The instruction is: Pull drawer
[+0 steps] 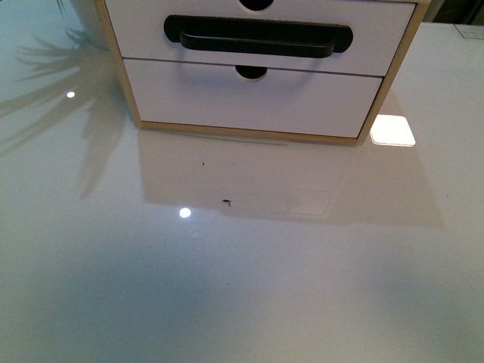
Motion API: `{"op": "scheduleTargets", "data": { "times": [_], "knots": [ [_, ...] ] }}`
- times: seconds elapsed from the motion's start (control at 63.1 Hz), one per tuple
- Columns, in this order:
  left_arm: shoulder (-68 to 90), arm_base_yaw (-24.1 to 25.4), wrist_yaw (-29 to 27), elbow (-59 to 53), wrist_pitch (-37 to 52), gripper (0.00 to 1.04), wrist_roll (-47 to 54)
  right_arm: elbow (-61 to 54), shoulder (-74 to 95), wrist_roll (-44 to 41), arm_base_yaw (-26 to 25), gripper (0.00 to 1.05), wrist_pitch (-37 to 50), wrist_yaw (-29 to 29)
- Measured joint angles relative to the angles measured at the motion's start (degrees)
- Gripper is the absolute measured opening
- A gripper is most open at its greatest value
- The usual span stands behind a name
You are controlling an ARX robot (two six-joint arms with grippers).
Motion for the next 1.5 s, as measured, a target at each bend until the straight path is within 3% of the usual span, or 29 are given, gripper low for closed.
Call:
{"op": "scheduleTargets", "data": {
  "times": [1.505],
  "knots": [
    [0.0, 0.0, 0.0, 0.0, -0.02, 0.97, 0.0, 0.0, 0.0, 0.0, 0.0, 0.96, 0.0, 0.0]
  ]
}}
